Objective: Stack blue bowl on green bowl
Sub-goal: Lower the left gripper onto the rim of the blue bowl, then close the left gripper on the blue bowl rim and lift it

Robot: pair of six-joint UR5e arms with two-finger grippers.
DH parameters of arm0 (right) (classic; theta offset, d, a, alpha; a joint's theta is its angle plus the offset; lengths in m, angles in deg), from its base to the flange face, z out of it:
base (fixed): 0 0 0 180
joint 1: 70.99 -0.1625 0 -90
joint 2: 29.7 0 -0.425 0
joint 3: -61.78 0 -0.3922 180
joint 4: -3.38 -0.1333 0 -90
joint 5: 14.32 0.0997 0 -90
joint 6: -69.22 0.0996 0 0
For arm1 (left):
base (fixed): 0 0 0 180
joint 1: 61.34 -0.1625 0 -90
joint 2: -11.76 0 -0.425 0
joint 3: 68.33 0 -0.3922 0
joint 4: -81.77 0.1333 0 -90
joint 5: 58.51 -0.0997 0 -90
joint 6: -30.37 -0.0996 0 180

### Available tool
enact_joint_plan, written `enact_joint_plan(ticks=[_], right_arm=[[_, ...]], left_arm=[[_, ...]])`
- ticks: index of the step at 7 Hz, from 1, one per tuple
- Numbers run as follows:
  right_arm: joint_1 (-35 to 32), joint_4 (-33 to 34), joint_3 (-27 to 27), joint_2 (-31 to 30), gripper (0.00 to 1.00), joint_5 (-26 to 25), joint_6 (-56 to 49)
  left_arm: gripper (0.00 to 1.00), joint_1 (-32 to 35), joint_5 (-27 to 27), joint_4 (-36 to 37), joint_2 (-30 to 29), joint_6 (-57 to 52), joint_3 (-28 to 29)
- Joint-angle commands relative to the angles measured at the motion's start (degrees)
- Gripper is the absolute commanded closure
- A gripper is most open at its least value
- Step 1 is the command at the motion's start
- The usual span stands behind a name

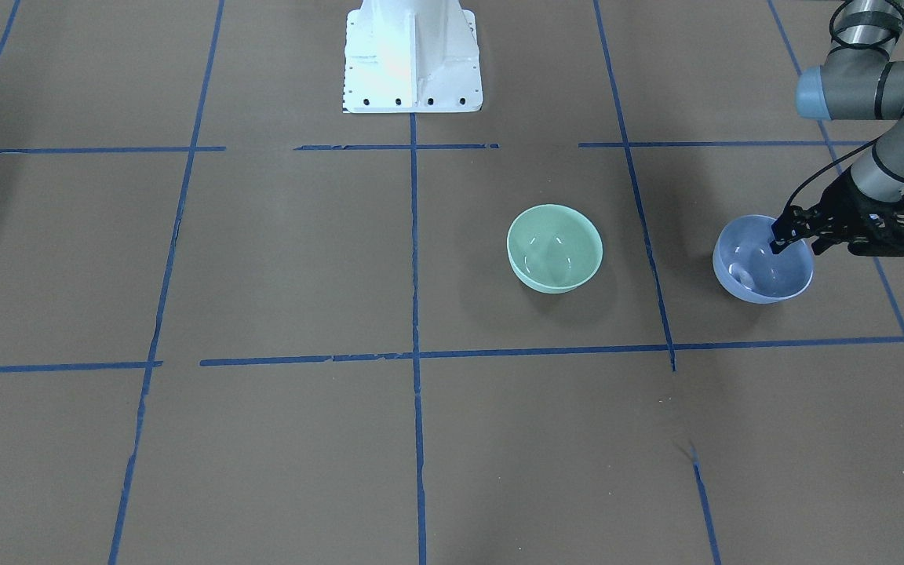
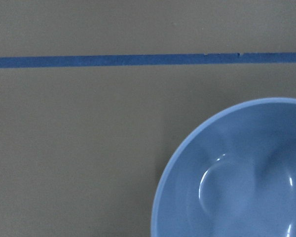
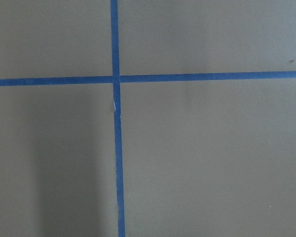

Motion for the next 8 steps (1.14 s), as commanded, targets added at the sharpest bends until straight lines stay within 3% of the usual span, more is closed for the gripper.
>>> enact_joint_plan(ticks=[1,3,4,6,8], right_arm=[[-0.05,0.00,0.00,0.00,0.00,0.00,0.00],[-0.05,0.00,0.00,0.00,0.00,0.00,0.00],[-0.05,0.00,0.00,0.00,0.00,0.00,0.00],[0.04,0.00,0.00,0.00,0.00,0.00,0.00],[0.03,0.00,0.00,0.00,0.00,0.00,0.00]], left_arm=[[0.98,-0.01,-0.07,-0.05,-0.05,-0.52,-0.08],[1.00,0.60,0.54,0.47,0.39,-0.79,-2.34],[1.00,4.00,1.76,3.35,0.56,-0.79,-5.76],[1.00,9.20,4.24,23.29,-0.92,-9.78,-16.10],[1.00,15.78,4.15,42.84,-11.07,-11.60,-23.08]])
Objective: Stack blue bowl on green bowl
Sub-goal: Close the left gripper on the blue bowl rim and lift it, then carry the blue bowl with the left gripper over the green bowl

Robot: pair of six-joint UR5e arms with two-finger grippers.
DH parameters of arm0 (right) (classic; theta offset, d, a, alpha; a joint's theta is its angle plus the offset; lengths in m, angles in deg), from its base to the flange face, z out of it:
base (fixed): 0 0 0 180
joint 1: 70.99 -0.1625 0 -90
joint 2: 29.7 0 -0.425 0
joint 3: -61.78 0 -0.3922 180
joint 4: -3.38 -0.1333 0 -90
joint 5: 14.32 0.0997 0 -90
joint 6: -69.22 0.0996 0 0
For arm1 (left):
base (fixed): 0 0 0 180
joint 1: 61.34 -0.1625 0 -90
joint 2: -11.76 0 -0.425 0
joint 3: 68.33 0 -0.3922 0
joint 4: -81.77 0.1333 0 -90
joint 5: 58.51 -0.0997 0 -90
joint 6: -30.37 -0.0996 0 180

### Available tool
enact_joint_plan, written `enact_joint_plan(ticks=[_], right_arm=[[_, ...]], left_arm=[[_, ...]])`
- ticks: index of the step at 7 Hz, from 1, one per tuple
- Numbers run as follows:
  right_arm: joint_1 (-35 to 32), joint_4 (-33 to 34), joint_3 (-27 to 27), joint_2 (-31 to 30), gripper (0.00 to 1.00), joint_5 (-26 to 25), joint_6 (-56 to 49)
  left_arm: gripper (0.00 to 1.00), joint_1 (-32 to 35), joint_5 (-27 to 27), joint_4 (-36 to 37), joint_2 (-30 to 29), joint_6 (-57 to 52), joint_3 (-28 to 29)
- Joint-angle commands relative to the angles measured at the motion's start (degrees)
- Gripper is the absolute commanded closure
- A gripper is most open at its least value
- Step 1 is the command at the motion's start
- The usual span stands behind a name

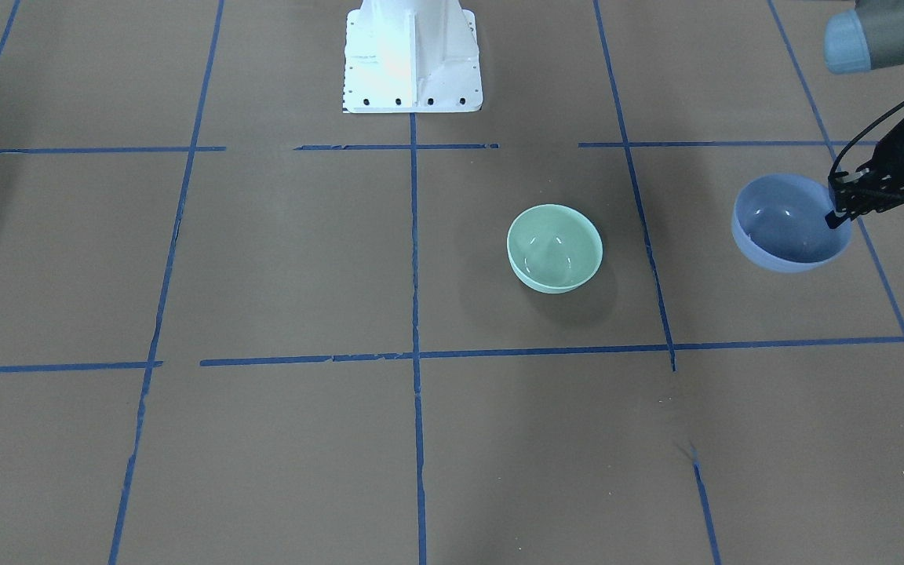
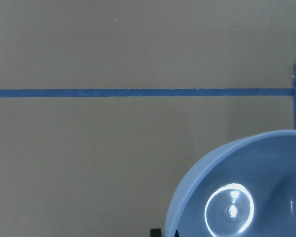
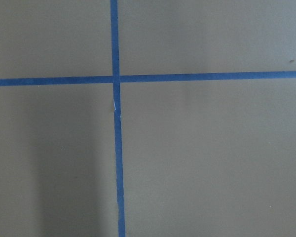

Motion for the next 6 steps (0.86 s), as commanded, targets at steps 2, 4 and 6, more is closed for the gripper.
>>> enact_joint_plan(ticks=[2,4,6], right_arm=[[-0.05,0.00,0.00,0.00,0.00,0.00,0.00],[0.03,0.00,0.00,0.00,0.00,0.00,0.00],[-0.05,0.00,0.00,0.00,0.00,0.00,0.00]], left_arm=[[1.00,-0.52,3.47,15.20,-7.40,6.19,-7.11],[1.00,-13.58,3.86,-0.71,-8.98,27.94,-5.03],[1.00,-20.40,0.71,-9.94,-12.39,38.14,0.94]])
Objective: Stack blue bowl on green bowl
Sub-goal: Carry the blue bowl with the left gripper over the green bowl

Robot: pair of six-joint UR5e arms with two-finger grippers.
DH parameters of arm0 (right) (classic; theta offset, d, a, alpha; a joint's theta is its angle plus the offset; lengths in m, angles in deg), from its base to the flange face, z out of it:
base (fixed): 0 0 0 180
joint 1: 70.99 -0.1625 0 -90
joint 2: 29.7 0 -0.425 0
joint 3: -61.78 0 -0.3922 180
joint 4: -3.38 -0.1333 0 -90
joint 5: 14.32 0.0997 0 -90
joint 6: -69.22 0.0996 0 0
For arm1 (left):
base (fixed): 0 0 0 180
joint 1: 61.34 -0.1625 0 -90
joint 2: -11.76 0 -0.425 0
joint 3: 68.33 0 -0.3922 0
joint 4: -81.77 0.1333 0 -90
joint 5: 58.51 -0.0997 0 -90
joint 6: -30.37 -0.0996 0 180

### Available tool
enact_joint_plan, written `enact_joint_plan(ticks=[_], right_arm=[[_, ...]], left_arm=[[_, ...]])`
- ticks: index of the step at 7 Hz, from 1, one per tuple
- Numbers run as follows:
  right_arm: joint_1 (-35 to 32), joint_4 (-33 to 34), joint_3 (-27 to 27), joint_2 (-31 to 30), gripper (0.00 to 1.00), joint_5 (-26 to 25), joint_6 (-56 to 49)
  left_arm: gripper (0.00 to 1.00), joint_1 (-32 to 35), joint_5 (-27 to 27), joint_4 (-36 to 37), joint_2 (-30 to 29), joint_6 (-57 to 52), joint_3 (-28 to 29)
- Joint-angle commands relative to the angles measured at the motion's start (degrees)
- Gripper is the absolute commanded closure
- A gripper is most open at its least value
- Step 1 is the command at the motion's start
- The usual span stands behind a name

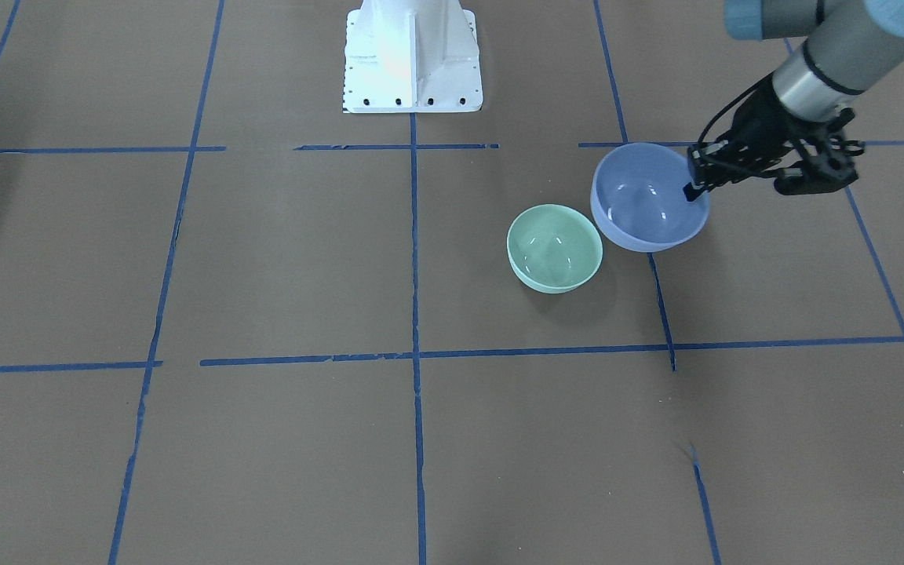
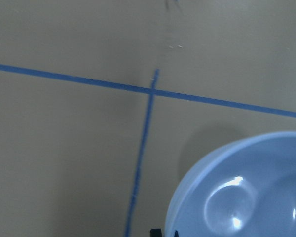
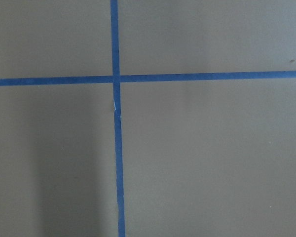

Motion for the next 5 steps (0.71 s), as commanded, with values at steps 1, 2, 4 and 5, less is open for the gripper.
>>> enact_joint_plan(ticks=[1,2,4,5], right_arm=[[0.04,0.00,0.00,0.00,0.00,0.00,0.00],[0.04,0.00,0.00,0.00,0.00,0.00,0.00],[-0.05,0.00,0.00,0.00,0.00,0.00,0.00],[-0.05,0.00,0.00,0.00,0.00,0.00,0.00]], left_arm=[[1.00,-5.57,-2.79,-4.96,-3.60,6.45,5.18],[1.00,-6.28,-3.24,-5.05,-4.05,6.28,6.42],[1.00,-6.99,-3.33,-5.49,-5.19,6.19,7.92],[1.00,-7.52,-3.33,-6.97,-5.02,6.28,8.01]])
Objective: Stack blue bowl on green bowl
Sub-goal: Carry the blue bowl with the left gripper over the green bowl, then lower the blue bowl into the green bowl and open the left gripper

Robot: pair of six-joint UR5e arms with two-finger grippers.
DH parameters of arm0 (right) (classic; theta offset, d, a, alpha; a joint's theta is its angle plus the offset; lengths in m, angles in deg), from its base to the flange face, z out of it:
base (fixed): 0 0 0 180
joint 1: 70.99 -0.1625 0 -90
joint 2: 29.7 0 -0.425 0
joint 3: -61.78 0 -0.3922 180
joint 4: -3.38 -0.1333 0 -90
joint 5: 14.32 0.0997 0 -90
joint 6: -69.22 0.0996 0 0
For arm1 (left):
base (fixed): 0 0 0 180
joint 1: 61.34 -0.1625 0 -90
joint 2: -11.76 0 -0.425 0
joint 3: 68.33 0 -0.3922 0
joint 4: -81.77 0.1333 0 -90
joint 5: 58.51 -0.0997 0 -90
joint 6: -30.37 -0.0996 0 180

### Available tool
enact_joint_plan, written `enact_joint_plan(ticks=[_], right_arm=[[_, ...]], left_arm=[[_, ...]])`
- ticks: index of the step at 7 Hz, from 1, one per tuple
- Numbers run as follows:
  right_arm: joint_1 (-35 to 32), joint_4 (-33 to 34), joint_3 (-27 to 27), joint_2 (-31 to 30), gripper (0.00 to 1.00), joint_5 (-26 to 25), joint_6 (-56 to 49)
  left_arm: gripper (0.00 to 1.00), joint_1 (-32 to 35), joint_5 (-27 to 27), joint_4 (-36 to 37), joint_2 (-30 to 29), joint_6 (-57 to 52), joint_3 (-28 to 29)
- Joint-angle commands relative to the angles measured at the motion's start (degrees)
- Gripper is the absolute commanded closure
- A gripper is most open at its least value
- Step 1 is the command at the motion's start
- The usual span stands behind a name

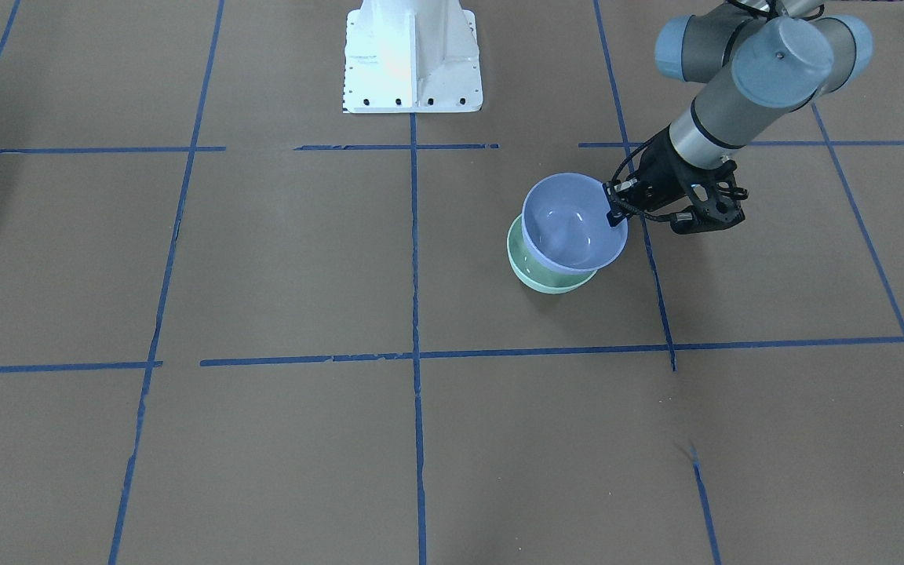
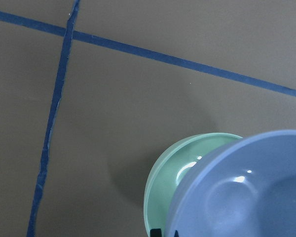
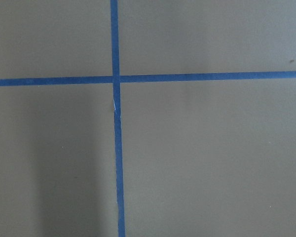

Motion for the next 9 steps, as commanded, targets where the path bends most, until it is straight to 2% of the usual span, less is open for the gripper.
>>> enact_joint_plan(ticks=[1,2,4,5,8,9], right_arm=[[-0.02,0.00,0.00,0.00,0.00,0.00,0.00],[0.07,0.00,0.00,0.00,0.00,0.00,0.00],[0.07,0.00,0.00,0.00,0.00,0.00,0.00],[0.07,0.00,0.00,0.00,0.00,0.00,0.00],[-0.02,0.00,0.00,0.00,0.00,0.00,0.00],[0.07,0.00,0.00,0.00,0.00,0.00,0.00]], left_arm=[[1.00,-0.75,0.04,-1.43,-0.25,0.07,0.80],[1.00,-0.93,-0.04,-1.52,-0.16,-0.10,1.24],[0.01,-0.93,-0.05,-4.75,0.28,-1.67,3.52],[0.00,-0.93,-0.05,-5.47,0.37,-1.77,4.23],[0.00,0.20,-0.22,-5.30,0.46,-1.95,1.26],[0.00,3.69,-0.22,-4.95,0.46,-6.82,0.64]])
